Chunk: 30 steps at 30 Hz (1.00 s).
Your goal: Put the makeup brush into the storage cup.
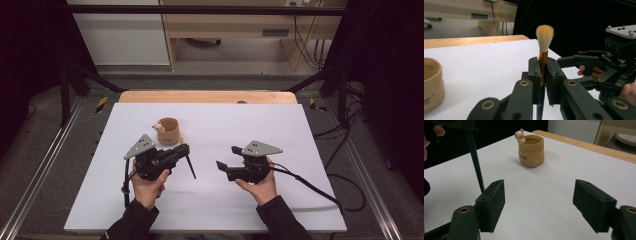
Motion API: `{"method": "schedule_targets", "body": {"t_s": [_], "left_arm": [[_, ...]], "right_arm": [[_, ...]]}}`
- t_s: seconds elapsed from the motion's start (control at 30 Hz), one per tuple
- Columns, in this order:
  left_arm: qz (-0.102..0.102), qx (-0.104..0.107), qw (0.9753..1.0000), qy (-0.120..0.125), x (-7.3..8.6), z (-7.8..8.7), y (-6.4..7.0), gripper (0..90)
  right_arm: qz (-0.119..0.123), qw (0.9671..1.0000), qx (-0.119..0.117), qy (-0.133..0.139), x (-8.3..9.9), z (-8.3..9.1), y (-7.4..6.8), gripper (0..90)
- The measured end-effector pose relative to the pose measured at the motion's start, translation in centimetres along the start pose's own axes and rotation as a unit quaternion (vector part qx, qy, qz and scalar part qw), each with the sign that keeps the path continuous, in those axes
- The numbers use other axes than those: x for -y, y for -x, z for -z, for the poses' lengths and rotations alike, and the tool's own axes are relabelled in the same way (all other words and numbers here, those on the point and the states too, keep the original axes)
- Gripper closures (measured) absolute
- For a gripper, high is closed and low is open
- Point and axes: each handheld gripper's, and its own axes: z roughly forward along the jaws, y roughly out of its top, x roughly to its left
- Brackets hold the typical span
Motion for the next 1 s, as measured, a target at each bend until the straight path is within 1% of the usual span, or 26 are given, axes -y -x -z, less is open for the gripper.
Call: {"method": "schedule_targets", "body": {"t_s": [0.07,0.1,0.23,0.27,0.3,0.4,0.5,0.53,0.57,0.63,0.8,0.83,1.0], "left_arm": [[-0.002,-0.007,1.0000,-0.002,0.0,0.3,-0.4,83.3],[0.000,-0.008,1.0000,0.000,0.0,0.4,-0.5,83.3],[0.000,-0.013,0.9999,0.000,-0.2,0.7,-0.8,83.3],[0.001,-0.014,0.9999,0.000,-0.2,0.9,-0.9,83.3],[0.002,-0.018,0.9998,0.001,-0.3,1.1,-1.1,83.2],[0.003,-0.024,0.9997,-0.001,-0.4,1.4,-1.4,83.2],[0.002,-0.029,0.9996,-0.001,-0.4,1.6,-1.5,83.3],[0.001,-0.031,0.9995,-0.002,-0.5,1.7,-1.6,83.3],[0.000,-0.036,0.9994,-0.001,-0.6,1.8,-1.7,83.3],[-0.003,-0.037,0.9993,-0.001,-0.7,2.0,-1.8,83.3],[-0.013,-0.045,0.9989,0.007,-1.1,2.6,-2.0,83.2],[-0.016,-0.051,0.9985,0.010,-1.3,2.9,-2.1,83.2],[-0.016,-0.058,0.9981,0.015,-1.6,3.3,-2.5,83.3]], "right_arm": [[-0.009,0.9999,0.006,-0.002,0.2,0.0,0.3,20.2],[-0.011,0.9999,0.009,-0.002,0.2,0.1,0.4,19.5],[-0.013,0.9998,0.014,-0.001,0.4,0.3,0.7,17.5],[-0.015,0.9997,0.018,-0.001,0.5,0.4,0.8,16.9],[-0.011,0.9997,0.023,-0.002,0.5,0.6,0.9,15.7],[-0.017,0.9995,0.026,0.003,0.4,0.9,1.2,15.0],[-0.020,0.9994,0.029,0.002,0.5,1.1,1.3,14.3],[-0.017,0.9994,0.030,0.002,0.6,1.2,1.5,14.3],[-0.021,0.9993,0.032,0.001,0.7,1.4,1.7,14.1],[-0.023,0.9991,0.035,-0.001,0.8,1.6,1.9,13.8],[-0.027,0.9987,0.043,-0.001,1.0,1.9,2.4,13.7],[-0.024,0.9986,0.046,0.000,1.0,2.0,2.5,13.3],[-0.034,0.9981,0.051,0.002,1.1,2.3,3.0,12.9]]}}
